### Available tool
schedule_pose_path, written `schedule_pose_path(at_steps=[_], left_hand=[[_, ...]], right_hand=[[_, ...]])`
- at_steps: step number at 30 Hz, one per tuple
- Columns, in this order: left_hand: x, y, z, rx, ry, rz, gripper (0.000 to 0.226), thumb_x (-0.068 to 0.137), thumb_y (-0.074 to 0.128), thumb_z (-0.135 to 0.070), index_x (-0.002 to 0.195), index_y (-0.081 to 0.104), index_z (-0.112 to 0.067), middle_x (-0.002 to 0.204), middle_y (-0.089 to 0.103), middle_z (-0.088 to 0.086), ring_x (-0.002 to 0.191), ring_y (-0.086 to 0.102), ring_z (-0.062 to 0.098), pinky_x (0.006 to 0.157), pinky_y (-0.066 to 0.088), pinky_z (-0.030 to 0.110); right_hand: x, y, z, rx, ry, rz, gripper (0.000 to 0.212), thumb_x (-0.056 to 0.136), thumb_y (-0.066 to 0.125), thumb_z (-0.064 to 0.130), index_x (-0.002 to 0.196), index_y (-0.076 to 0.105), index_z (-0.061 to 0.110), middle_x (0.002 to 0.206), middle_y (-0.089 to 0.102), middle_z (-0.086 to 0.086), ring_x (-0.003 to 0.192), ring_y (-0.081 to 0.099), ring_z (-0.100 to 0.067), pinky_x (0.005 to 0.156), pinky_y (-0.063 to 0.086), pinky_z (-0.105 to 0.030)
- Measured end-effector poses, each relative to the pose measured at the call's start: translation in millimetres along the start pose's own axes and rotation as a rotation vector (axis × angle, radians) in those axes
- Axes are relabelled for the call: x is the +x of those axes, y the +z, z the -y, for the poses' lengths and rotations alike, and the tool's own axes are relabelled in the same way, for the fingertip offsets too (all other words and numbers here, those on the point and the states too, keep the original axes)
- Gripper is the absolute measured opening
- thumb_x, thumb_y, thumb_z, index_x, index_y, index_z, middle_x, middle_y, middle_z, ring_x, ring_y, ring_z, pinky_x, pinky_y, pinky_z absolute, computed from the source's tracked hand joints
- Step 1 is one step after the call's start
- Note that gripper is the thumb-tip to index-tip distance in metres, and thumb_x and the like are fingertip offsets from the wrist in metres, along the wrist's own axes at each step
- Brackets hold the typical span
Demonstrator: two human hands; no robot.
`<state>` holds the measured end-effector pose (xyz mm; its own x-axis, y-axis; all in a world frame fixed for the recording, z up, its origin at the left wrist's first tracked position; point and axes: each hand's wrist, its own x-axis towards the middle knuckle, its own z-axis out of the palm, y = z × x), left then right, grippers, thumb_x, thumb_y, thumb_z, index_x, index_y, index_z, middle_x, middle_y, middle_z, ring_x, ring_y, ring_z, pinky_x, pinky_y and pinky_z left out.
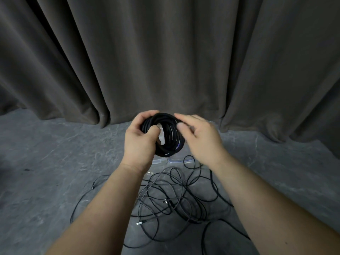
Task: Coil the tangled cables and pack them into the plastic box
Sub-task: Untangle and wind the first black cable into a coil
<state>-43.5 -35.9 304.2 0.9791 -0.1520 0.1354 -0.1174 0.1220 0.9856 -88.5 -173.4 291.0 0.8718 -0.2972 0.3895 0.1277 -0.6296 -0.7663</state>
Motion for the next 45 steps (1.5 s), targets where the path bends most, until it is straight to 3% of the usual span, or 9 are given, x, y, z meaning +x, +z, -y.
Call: schedule_pose_path(at_steps=[5, 10, 14, 18, 22, 33, 39, 42, 45], left_hand=[[0, -2, -3, 0.013, -0.014, 0.045, 0.043, 0.083, 0.043, 0.015, 0.093, 0.065, -0.021, 0.058, 0.060, -0.012, 0.048, 0.046, 0.008, 0.051, 0.044, 0.021], [-2, -2, -5, 0.015, -0.040, 0.093, 0.044, 0.085, 0.044, 0.012, 0.096, 0.065, -0.024, 0.055, 0.057, -0.010, 0.050, 0.045, 0.013, 0.053, 0.043, 0.022], [0, -3, -7, 0.066, 0.006, 0.063, 0.043, 0.086, 0.046, 0.010, 0.106, 0.060, -0.025, 0.083, 0.062, -0.002, 0.064, 0.054, 0.010, 0.062, 0.046, 0.017], [-2, -1, -4, 0.077, -0.018, 0.052, 0.037, 0.087, 0.051, 0.004, 0.115, 0.054, -0.020, 0.086, 0.062, 0.000, 0.067, 0.056, 0.010, 0.065, 0.046, 0.020], [-5, 2, -4, 0.039, -0.048, 0.049, 0.032, 0.087, 0.051, 0.005, 0.109, 0.059, -0.017, 0.082, 0.065, -0.006, 0.063, 0.057, 0.005, 0.063, 0.047, 0.019], [-10, 12, -6, -0.145, -0.174, 0.057, 0.019, 0.089, 0.066, -0.012, 0.108, 0.065, -0.014, 0.063, 0.061, -0.009, 0.055, 0.055, 0.006, 0.057, 0.046, 0.021], [-11, 7, -4, 0.048, -0.094, 0.230, 0.073, 0.071, 0.078, -0.030, 0.137, 0.049, -0.022, 0.109, 0.071, -0.006, 0.103, 0.066, 0.003, 0.086, 0.051, 0.019], [-12, 6, -10, 0.145, -0.048, 0.205, 0.061, 0.084, 0.073, -0.024, 0.140, 0.047, -0.022, 0.108, 0.068, -0.010, 0.098, 0.064, -0.004, 0.081, 0.050, 0.010], [-13, 7, -11, 0.182, -0.012, 0.094, 0.057, 0.084, 0.073, -0.029, 0.136, 0.052, -0.025, 0.104, 0.072, 0.000, 0.090, 0.068, 0.009, 0.088, 0.056, 0.028]], right_hand=[[7, 0, -7, -0.033, -0.057, -0.225, 0.021, 0.090, 0.059, 0.004, 0.099, 0.073, 0.015, 0.087, 0.061, 0.009, 0.076, 0.058, -0.007, 0.073, 0.047, -0.016], [4, -1, -4, 0.028, 0.024, -0.096, 0.030, 0.091, 0.051, 0.005, 0.111, 0.071, 0.016, 0.105, 0.061, 0.006, 0.096, 0.061, -0.008, 0.086, 0.048, -0.018], [-3, -7, 10, 0.007, 0.046, 0.339, 0.091, 0.072, 0.067, 0.052, 0.148, 0.017, 0.043, 0.145, 0.035, 0.014, 0.130, 0.043, -0.009, 0.106, 0.040, -0.035], [-9, -9, 17, -0.209, 0.046, 0.506, 0.131, 0.056, 0.083, 0.058, 0.144, -0.014, 0.053, 0.138, 0.021, 0.017, 0.124, 0.042, -0.013, 0.096, 0.042, -0.031], [-9, -4, 15, -0.178, 0.065, 0.387, 0.133, 0.051, 0.088, 0.053, 0.144, -0.008, 0.055, 0.123, 0.031, 0.014, 0.114, 0.047, -0.014, 0.086, 0.041, -0.028], [-12, 4, 9, 0.037, 0.085, 0.267, 0.114, 0.053, 0.088, 0.029, 0.144, 0.020, 0.039, 0.139, 0.036, 0.010, 0.124, 0.043, -0.006, 0.103, 0.042, -0.028], [-8, 5, 9, 0.158, 0.101, 0.197, 0.105, 0.040, 0.078, 0.034, 0.132, 0.028, 0.044, 0.128, 0.044, 0.010, 0.115, 0.050, -0.007, 0.092, 0.051, -0.035], [-8, 8, 9, 0.176, 0.126, 0.199, 0.106, 0.039, 0.077, 0.038, 0.132, 0.027, 0.046, 0.129, 0.043, 0.010, 0.117, 0.050, -0.010, 0.093, 0.051, -0.039], [-7, 10, 10, 0.148, 0.113, 0.190, 0.107, 0.042, 0.080, 0.034, 0.134, 0.027, 0.044, 0.130, 0.041, 0.009, 0.118, 0.048, -0.008, 0.096, 0.050, -0.037]])
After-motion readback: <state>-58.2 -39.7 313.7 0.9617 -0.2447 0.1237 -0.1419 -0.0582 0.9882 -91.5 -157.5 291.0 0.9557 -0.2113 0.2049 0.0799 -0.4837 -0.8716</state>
